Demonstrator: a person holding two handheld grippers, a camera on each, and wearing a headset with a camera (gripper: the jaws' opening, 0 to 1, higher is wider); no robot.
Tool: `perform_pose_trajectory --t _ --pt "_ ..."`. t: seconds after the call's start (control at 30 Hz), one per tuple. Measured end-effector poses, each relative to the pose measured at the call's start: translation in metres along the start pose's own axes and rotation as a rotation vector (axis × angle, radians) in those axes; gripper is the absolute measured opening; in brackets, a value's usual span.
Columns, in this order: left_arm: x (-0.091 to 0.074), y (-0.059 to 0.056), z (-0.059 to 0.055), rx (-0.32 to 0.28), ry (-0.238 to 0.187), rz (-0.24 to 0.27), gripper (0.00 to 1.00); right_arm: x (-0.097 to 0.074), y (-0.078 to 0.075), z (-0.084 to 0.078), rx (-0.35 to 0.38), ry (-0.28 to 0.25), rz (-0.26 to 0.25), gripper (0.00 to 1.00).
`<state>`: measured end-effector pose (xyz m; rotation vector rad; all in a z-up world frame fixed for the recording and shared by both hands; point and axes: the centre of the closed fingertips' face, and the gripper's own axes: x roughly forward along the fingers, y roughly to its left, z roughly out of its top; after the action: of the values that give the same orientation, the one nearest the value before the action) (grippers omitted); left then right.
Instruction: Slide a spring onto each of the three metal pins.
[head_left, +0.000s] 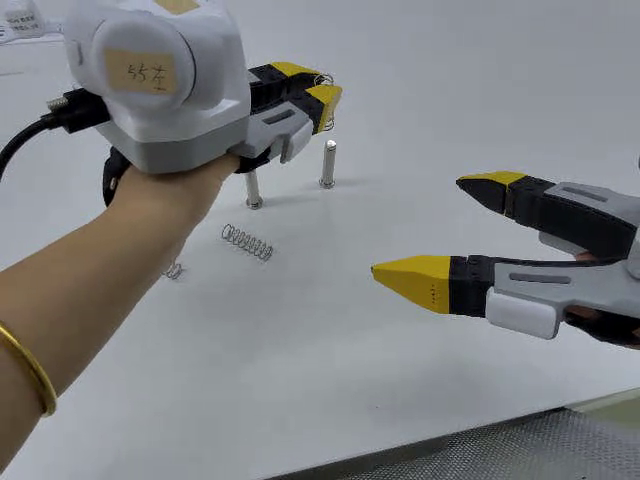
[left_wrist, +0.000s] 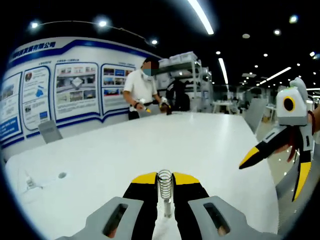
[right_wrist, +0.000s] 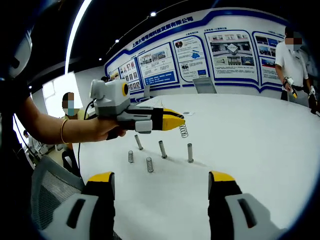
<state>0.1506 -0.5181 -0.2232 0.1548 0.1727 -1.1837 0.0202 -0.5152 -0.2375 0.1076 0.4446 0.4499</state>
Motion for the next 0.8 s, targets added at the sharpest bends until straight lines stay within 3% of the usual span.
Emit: perform_pose_trajectory --t 0.33,0.8 --pt "0.012 0.002 -0.015 -0.005 0.025 0.014 0.11 0.000 -0.004 -0.004 0.017 0.003 -0.014 0.77" --pt "0.017 0.001 -0.025 0.012 0.049 0.007 0.11 0.003 -0.003 -0.003 0.023 0.005 -0.013 0.77"
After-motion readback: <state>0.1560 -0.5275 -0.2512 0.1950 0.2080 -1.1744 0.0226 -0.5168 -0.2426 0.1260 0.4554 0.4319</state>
